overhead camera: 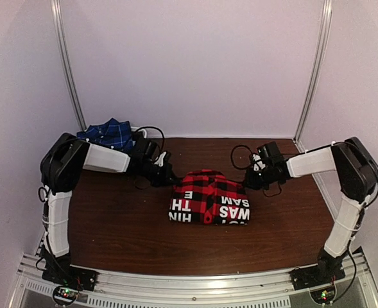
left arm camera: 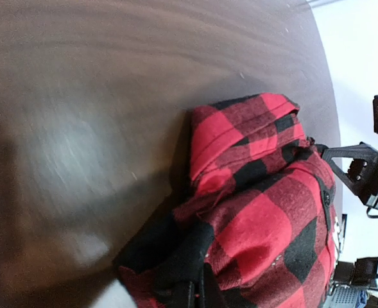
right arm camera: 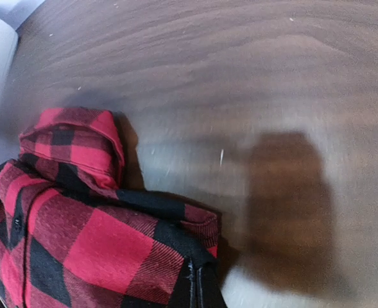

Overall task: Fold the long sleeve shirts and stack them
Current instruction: Fold the 2/3-rectangle-folded shirt at the center of the board.

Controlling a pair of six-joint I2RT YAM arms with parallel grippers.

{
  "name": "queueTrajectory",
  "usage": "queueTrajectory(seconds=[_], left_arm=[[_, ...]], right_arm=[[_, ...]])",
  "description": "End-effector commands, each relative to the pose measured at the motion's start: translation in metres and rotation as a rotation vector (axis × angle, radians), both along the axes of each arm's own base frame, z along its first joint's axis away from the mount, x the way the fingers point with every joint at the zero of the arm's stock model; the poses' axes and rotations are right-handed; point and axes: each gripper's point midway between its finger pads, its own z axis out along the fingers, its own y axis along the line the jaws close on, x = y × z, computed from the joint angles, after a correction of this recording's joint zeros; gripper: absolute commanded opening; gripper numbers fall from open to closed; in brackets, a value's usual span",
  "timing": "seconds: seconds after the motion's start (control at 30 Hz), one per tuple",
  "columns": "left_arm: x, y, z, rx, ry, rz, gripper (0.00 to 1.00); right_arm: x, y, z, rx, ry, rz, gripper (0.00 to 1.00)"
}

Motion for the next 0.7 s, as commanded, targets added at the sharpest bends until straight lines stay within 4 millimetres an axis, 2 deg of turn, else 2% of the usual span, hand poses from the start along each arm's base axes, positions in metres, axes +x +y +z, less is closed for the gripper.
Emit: queueTrajectory(seconds=[0.0,0.1,0.23,0.37,0.5,0.6,0.67], left_arm=[[-0.037,0.001,0.046,-0.03,-0.117,0.006,0.0],[-0.049,0.017,0.044,0.014,-0.126,0.05,0.0],[-0.04,0.035,0.041,0.104,-0.158,0.104,0.0],[-0.022,0.042,0.031,0.147,-0.178,0.134,0.0],[-0.006,0.052,0.02,0.2,-0.169,0.174,0.0],[0.004,0.052,0.017,0.192,-0.161,0.175,0.0],[0.009,0.052,0.012,0.205,-0.155,0.172,0.0]], right_arm=[[-0.035,-0.011,0.04,-0.015,-0.118,-0.059,0.0],[-0.043,-0.013,0.05,-0.013,-0.154,-0.072,0.0],[-0.034,-0.014,0.058,-0.046,-0.198,-0.06,0.0],[-0.014,-0.006,0.064,-0.064,-0.229,-0.035,0.0],[0.017,0.004,0.072,-0.066,-0.28,-0.03,0.0],[0.033,0.008,0.064,-0.076,-0.276,-0.03,0.0],[0.041,0.01,0.058,-0.092,-0.263,-0.027,0.06]])
